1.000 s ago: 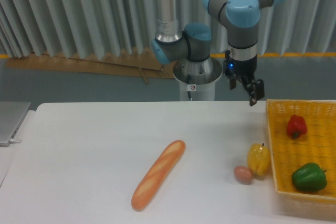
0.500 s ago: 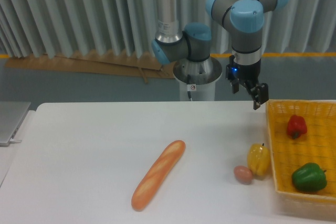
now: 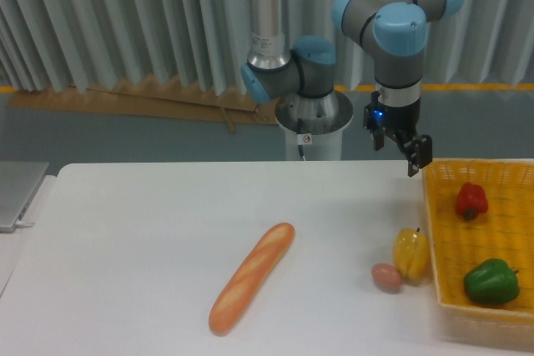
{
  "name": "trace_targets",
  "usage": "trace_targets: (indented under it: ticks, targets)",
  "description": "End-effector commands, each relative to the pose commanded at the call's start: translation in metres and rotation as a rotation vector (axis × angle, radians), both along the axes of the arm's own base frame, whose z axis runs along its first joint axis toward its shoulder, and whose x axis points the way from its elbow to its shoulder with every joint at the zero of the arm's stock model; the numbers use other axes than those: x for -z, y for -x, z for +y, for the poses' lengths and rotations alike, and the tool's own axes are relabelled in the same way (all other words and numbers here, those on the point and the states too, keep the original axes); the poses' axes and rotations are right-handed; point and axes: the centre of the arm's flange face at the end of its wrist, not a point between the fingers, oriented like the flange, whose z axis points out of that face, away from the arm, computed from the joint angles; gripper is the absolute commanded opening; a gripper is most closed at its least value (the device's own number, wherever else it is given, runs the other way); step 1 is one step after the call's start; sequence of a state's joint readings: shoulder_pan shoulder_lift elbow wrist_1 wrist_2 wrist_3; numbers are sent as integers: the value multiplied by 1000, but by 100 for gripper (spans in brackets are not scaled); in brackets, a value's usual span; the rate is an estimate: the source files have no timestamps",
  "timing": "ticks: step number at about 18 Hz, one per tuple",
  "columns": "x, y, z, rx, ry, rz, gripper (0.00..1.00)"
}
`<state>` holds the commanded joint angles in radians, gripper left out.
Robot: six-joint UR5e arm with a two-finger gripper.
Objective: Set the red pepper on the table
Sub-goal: 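Move the open gripper toward the orange basket above the red pepper, then lower the gripper onto the red pepper in the basket and close it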
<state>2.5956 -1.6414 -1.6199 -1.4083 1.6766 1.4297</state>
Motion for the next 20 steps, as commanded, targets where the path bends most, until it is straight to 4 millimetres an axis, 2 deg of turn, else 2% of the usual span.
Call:
trace_targets:
  ticks: [3, 5, 9, 13, 17, 20]
  targets:
    - [1, -15, 15, 25, 0, 4, 100]
    - [7, -9, 13, 8, 6, -2, 100]
    - [22, 35, -26, -126, 5, -19, 100]
    - [26, 64, -54, -296, -12, 4, 100]
    - [57, 101, -67, -575, -51, 37, 100]
    - [83, 124, -79, -627, -65, 43, 100]
